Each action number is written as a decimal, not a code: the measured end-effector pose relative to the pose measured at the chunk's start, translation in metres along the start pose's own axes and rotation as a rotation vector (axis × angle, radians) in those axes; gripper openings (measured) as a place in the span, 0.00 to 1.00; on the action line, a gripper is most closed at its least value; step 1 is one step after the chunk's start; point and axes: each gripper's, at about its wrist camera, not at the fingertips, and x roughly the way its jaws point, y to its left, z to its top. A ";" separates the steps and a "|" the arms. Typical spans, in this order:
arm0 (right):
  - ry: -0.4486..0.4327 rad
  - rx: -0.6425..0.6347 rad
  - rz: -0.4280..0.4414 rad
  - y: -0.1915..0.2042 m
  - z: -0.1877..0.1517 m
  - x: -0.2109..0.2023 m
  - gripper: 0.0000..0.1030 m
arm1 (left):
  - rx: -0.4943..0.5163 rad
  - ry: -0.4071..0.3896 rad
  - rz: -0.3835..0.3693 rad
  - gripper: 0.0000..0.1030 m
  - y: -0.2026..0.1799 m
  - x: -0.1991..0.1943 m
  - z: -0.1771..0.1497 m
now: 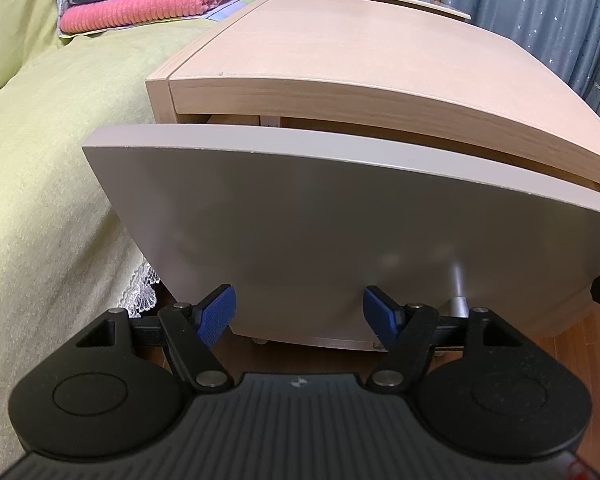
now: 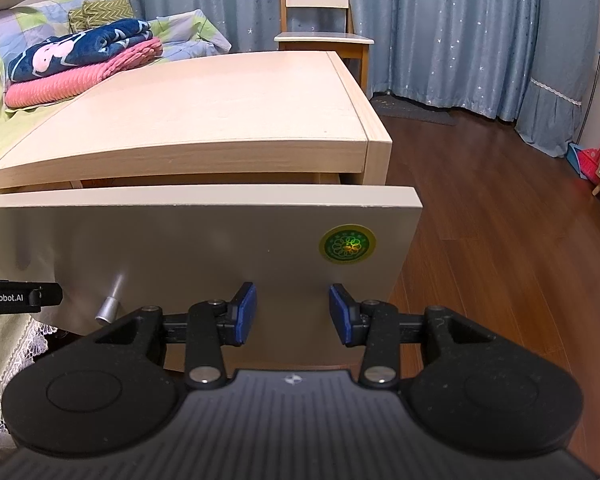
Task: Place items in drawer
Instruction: 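Press both grippers against the drawer front, sliding it into the cabinet, then hold both grippers pressed against the closed drawer front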
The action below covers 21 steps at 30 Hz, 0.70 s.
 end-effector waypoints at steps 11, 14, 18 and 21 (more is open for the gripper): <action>-0.006 0.000 -0.002 0.000 0.004 0.006 0.35 | -0.004 -0.001 -0.001 0.69 -0.002 0.002 0.003; -0.007 0.002 -0.002 -0.001 0.003 0.004 0.35 | -0.005 -0.002 -0.002 0.69 -0.001 0.003 0.003; -0.010 0.000 -0.003 0.000 0.003 0.005 0.35 | -0.005 -0.002 -0.003 0.69 -0.001 0.004 0.003; -0.012 -0.003 -0.004 0.000 0.004 0.006 0.35 | -0.008 -0.002 -0.003 0.69 0.000 0.005 0.004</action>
